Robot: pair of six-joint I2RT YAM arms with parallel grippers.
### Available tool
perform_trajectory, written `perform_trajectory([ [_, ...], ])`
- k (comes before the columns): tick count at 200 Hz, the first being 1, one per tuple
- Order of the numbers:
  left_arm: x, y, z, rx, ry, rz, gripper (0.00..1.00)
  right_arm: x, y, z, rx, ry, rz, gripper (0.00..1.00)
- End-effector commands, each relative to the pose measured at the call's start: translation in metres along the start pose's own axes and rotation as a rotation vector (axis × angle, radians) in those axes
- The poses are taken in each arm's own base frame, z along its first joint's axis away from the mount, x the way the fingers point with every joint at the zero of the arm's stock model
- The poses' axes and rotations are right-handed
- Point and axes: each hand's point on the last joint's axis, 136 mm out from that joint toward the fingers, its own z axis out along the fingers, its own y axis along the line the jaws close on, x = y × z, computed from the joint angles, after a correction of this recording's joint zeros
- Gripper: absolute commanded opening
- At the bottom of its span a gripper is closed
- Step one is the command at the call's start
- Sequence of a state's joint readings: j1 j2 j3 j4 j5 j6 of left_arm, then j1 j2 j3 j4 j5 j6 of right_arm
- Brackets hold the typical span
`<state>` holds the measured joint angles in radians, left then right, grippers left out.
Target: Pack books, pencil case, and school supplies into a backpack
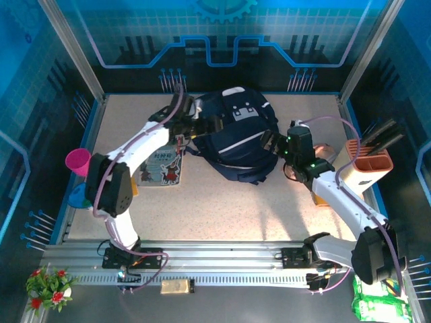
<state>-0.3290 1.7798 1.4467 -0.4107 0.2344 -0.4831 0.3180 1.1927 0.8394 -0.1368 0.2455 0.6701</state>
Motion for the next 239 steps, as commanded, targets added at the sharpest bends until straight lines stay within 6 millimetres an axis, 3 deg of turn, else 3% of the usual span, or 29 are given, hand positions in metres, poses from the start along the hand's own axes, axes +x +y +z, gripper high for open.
perform_trajectory([
  [1,0.010,0.053,-0.018,-0.108,-0.014,-0.117,0.99,0.004,0.013,0.008,-0.031,0.048,-0.050,1.00],
  [26,0.032,0.108,-0.030,-0.206,0.004,-0.218,0.99,0.006,0.029,0.017,-0.053,0.073,-0.061,1.00],
  [58,0.054,0.158,-0.036,-0.298,0.028,-0.296,0.99,0.017,0.041,0.031,-0.075,0.120,-0.051,1.00],
  [120,0.085,0.190,-0.018,-0.374,0.143,-0.328,0.99,0.027,0.054,0.042,-0.123,0.164,-0.025,1.00],
  [180,0.132,0.189,-0.015,-0.346,0.253,-0.449,0.99,0.030,0.055,0.044,-0.127,0.178,-0.023,1.00],
  [239,0.182,0.146,-0.027,-0.252,0.318,-0.625,0.99,0.044,0.075,0.048,-0.208,0.213,-0.026,1.00],
])
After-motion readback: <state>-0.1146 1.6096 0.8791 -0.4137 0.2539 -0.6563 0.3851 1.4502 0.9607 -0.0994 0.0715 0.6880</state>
